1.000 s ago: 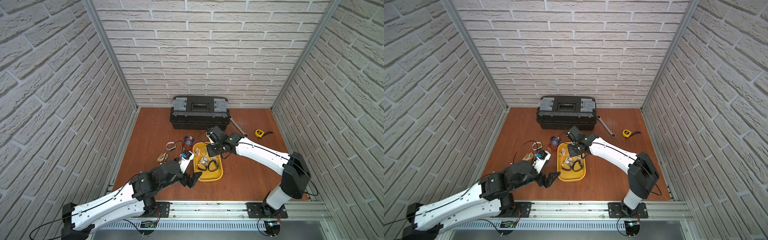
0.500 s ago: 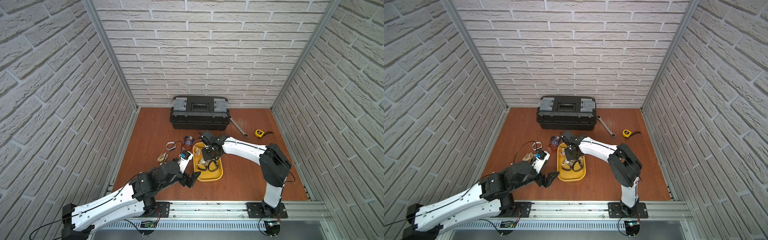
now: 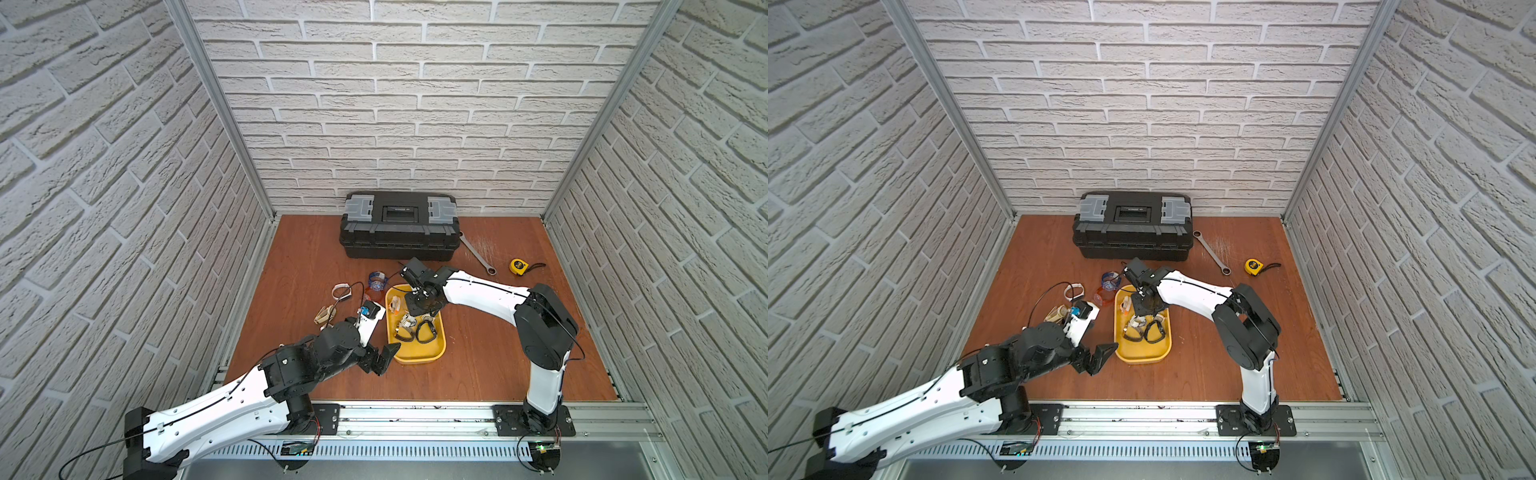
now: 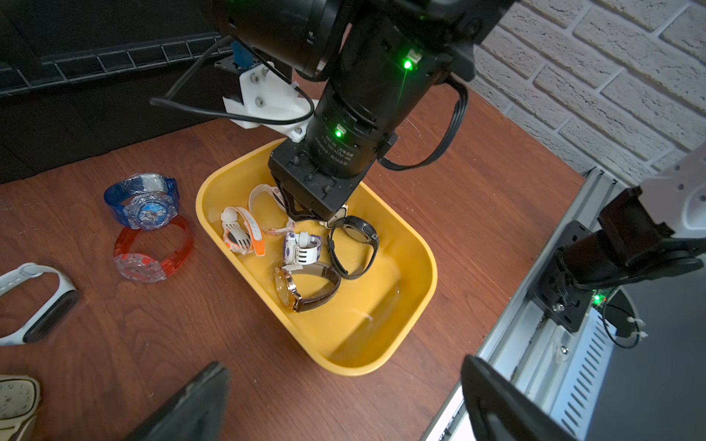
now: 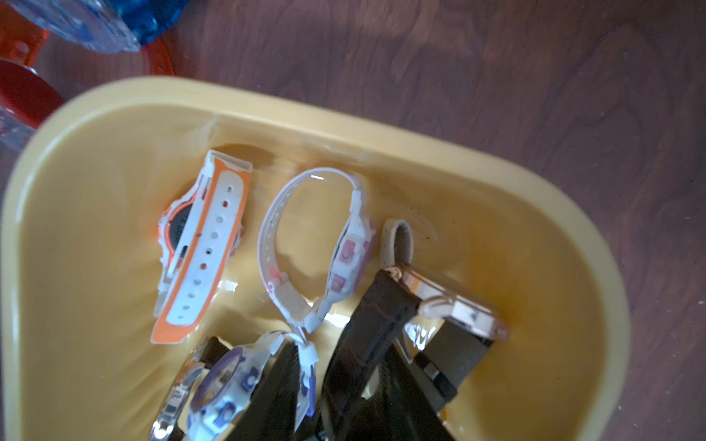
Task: Put the watch into the storage box
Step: Place the watch in the storage box, then pick up the watch at the center of the board.
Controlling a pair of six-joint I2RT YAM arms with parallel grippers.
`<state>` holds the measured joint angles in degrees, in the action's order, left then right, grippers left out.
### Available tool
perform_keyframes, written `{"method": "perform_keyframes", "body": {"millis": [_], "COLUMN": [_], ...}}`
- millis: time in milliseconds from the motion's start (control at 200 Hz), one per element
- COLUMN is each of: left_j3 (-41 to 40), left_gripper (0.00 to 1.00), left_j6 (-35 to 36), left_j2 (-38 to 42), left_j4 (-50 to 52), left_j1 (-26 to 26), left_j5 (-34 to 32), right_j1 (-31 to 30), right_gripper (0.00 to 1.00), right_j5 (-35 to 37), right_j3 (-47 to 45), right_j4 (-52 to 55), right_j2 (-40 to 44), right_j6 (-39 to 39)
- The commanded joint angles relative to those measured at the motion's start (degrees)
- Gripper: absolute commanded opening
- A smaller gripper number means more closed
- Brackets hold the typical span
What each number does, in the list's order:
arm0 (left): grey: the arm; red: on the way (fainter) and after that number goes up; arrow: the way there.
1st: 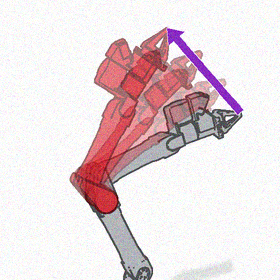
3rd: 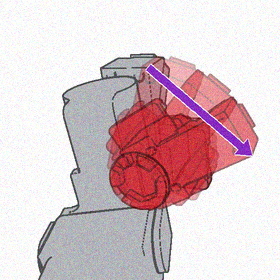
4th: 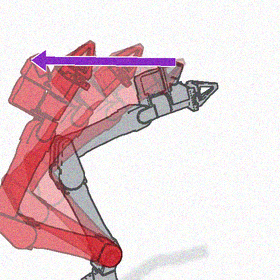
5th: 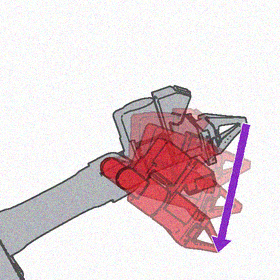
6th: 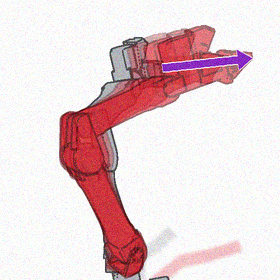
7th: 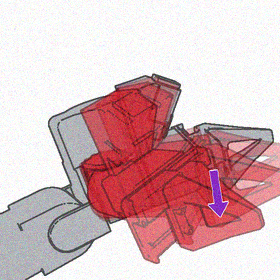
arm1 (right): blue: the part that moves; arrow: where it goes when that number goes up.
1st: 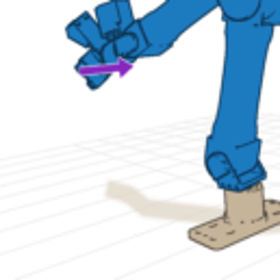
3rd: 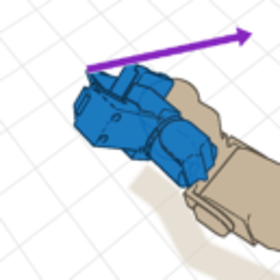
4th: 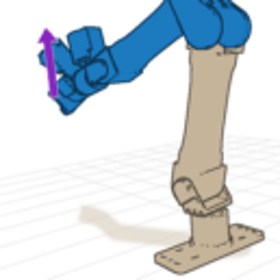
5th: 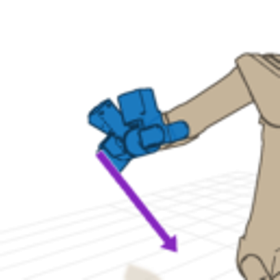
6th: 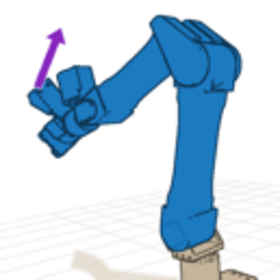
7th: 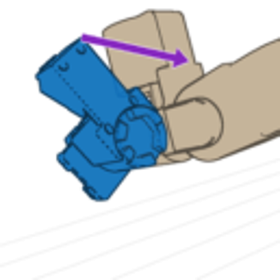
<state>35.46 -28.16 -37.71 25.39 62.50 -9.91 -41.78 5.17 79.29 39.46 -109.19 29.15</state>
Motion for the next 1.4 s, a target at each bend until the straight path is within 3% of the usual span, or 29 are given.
{"method": "perform_keyframes", "body": {"millis": [0, 245, 410, 555, 680, 760, 1030, 1395], "left_j3": [-0.2, 0.1, 0.9, 2.7, 2.8, 2.2, -0.4, -2.7], "left_gripper": [0.98, 0.98, 0.98, 0.98, 0.98, 0.98, 0.92, 0.8], "left_j6": [-0.4, -2.7, -7.7, -14.9, -18.8, -18.4, -20.2, -20.3], "left_j2": [0.4, -0.1, -0.6, -5.3, -10.6, -12.7, -17.6, -20.4], "left_j4": [-0.8, 0.6, 4.3, 10.9, 15.0, 13.6, 9.9, 6.2], "left_j1": [-0.7, -3.2, -10.2, -22.4, -35.2, -39.2, -41.0, -41.7], "left_j5": [-0.8, -1.3, -2.7, -2.9, 0.0, 2.5, 3.1, 5.9], "right_j1": [0.0, -0.3, -0.2, -0.1, -0.1, -0.2, -0.2, -0.1], "right_gripper": [0.43, 0.49, 0.8, 1.0, 1.0, 1.0, 1.0, 1.0], "right_j5": [1.0, -1.4, -2.1, -3.2, -7.7, -8.7, -8.3, -7.5], "right_j3": [0.0, -3.0, -6.9, -13.3, -18.3, -21.3, -30.2, -29.9], "right_j4": [-1.0, -3.0, -4.6, -7.1, -7.8, -7.8, -9.6, -7.4], "right_j2": [3.9, 12.9, 21.9, 32.7, 40.2, 43.9, 52.8, 50.9], "right_j6": [-0.3, -0.6, -1.9, -3.9, -5.2, -4.5, -2.4, -3.3]}}
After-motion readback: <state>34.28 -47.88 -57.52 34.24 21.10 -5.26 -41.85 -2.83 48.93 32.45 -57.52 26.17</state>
